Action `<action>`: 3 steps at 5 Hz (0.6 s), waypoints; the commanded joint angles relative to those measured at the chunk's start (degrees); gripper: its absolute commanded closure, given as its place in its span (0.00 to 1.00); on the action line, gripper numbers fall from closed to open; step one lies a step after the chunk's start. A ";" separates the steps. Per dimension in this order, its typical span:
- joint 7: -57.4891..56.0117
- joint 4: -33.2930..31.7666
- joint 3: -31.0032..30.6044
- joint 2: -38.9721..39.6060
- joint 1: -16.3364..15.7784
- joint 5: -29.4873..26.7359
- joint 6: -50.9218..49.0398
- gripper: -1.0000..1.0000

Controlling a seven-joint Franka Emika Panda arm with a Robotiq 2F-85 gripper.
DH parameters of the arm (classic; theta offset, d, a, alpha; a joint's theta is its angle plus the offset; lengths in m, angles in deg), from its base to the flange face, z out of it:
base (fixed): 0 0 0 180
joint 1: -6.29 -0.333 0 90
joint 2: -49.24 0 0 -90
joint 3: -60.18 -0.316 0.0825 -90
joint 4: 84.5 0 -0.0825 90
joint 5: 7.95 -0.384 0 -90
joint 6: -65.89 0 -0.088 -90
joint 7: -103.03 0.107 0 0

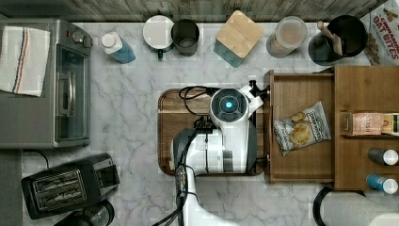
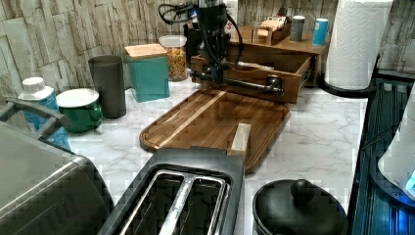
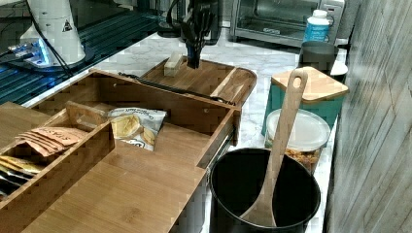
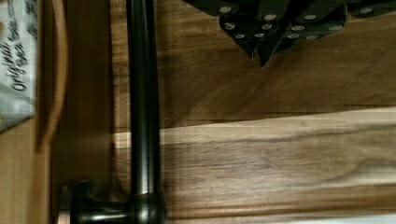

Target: Close the drawer.

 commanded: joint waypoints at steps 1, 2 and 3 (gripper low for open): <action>-0.20 -2.99 0.00 1.01 -0.84 6.09 10.23 1.00; 0.53 -2.61 0.67 2.91 -0.42 7.38 12.87 1.00; -1.46 -1.23 0.84 3.49 0.60 5.80 10.78 1.00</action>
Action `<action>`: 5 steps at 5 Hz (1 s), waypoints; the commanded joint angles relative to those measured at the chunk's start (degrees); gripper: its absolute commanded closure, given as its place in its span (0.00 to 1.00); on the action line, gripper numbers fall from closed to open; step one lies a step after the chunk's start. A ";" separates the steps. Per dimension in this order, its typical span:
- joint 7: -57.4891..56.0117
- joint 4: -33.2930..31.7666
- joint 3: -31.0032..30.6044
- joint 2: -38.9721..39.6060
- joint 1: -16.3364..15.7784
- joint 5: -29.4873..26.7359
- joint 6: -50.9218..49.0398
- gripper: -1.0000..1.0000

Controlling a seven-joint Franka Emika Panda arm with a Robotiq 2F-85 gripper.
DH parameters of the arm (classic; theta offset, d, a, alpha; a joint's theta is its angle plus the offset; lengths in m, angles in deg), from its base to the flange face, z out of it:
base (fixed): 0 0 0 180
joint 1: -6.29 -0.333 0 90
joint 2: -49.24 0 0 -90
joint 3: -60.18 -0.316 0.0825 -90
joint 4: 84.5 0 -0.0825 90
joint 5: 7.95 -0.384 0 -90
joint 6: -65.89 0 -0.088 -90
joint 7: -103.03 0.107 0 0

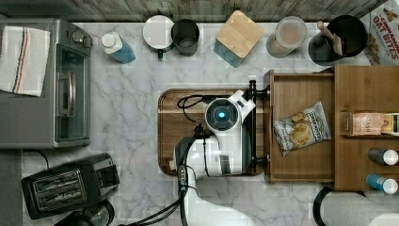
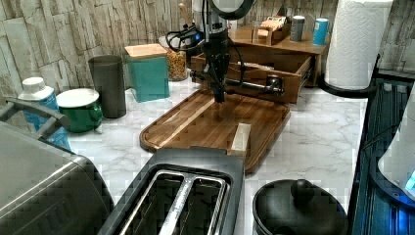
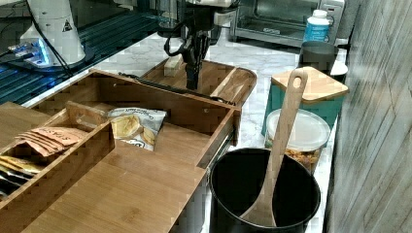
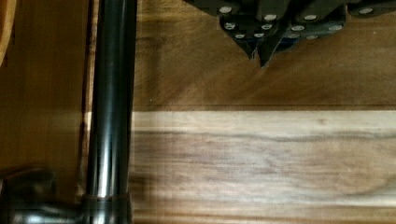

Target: Close the drawer.

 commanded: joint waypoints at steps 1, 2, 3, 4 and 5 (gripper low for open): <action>-4.34 4.10 1.62 -0.09 2.26 0.55 -0.30 1.00; -6.76 3.69 2.83 -0.10 3.85 0.50 1.58 1.00; -11.24 5.41 5.65 0.40 4.94 -1.95 -0.29 1.00; -15.90 9.33 6.15 1.95 8.22 -4.82 -3.90 1.00; -22.67 16.00 7.70 4.45 11.00 -8.57 -4.77 1.00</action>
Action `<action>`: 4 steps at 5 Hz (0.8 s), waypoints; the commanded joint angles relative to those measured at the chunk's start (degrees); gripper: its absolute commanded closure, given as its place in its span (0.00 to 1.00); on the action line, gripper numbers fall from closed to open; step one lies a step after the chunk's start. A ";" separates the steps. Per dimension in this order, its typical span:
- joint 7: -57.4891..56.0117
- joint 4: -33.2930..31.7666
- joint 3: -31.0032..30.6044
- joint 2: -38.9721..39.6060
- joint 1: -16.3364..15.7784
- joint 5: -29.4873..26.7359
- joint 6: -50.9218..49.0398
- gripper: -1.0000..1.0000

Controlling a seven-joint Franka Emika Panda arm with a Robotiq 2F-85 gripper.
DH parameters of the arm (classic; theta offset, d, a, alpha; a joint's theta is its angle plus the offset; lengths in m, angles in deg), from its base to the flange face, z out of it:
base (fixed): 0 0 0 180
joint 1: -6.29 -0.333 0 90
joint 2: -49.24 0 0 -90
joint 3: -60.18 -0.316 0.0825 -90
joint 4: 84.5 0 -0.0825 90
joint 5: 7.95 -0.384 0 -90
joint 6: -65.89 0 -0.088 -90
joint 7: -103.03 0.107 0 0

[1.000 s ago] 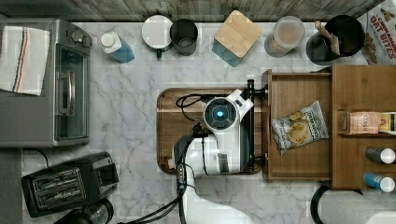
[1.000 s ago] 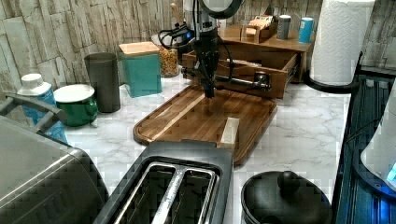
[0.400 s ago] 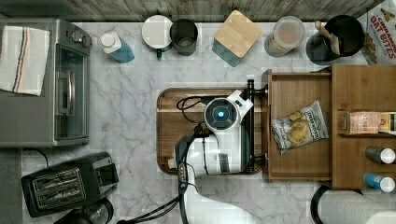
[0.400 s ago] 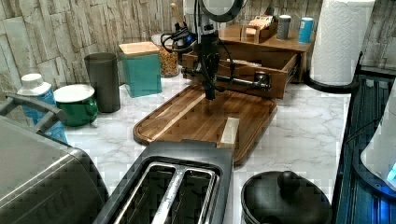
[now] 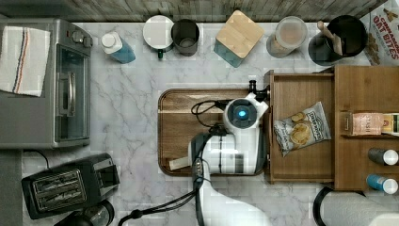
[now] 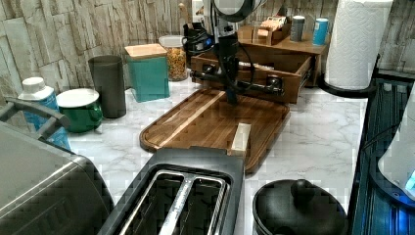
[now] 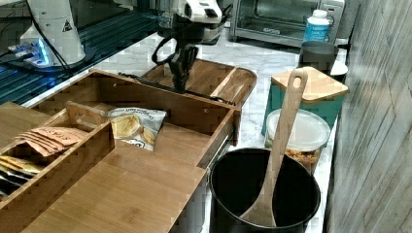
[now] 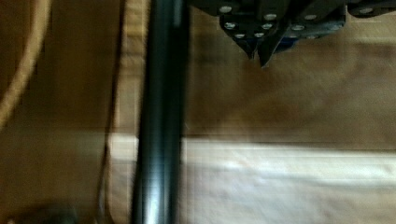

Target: Close the drawer.

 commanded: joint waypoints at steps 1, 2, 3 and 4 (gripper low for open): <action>-16.19 16.40 5.45 3.09 11.72 -8.71 1.87 1.00; -18.11 23.47 6.80 6.35 14.05 -6.48 -1.80 1.00; -21.59 28.41 8.41 8.64 16.54 -4.57 -2.60 1.00; -27.24 29.34 9.84 9.74 19.74 -6.16 2.53 1.00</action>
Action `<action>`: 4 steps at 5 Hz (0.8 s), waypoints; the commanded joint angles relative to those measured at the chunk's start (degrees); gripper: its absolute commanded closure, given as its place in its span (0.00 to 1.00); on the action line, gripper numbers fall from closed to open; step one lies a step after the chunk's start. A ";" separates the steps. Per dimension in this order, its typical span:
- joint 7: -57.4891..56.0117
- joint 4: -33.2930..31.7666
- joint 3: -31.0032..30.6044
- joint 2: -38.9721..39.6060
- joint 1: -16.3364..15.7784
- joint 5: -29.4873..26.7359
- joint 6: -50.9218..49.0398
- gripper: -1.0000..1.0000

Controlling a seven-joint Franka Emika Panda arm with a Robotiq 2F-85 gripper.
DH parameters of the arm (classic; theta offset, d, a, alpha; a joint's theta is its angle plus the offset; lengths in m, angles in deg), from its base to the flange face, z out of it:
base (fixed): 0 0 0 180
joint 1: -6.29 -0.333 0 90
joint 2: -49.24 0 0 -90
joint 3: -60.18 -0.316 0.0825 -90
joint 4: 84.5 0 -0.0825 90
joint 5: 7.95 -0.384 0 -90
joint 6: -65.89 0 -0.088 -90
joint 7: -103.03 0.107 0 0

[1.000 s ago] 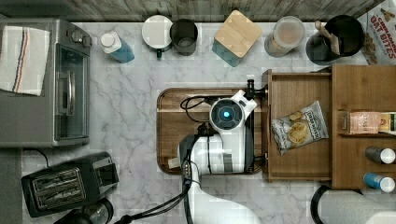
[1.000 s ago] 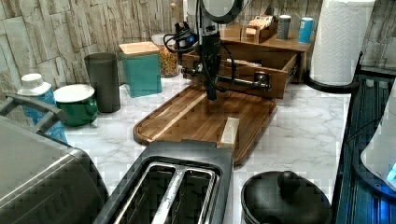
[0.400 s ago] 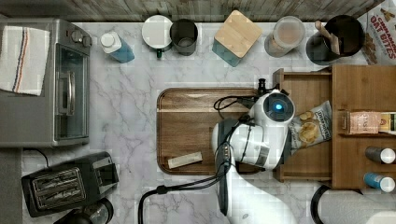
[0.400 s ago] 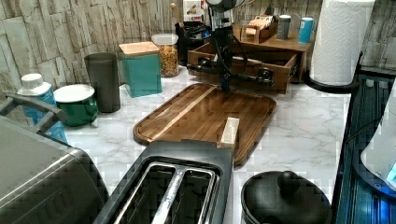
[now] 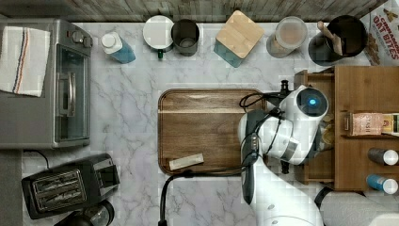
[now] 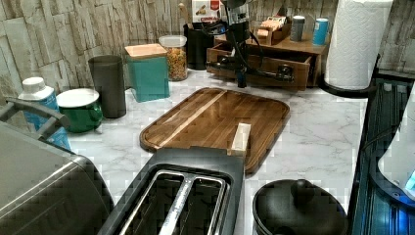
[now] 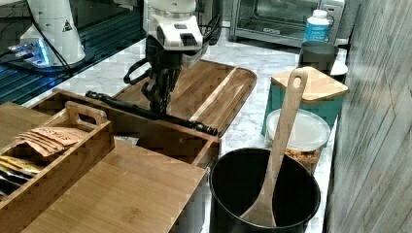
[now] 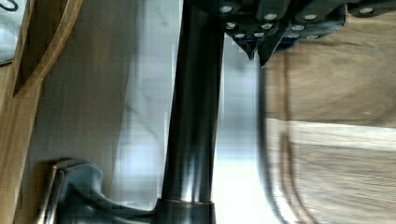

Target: Close the drawer.

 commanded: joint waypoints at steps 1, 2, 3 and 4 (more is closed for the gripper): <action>-11.65 16.65 8.13 1.10 11.39 1.14 9.14 1.00; -6.52 16.32 11.01 -0.93 9.87 6.82 7.21 1.00; -2.78 14.60 13.41 -2.27 7.65 9.17 6.55 1.00; -3.06 14.58 14.25 -2.17 6.91 8.75 6.58 1.00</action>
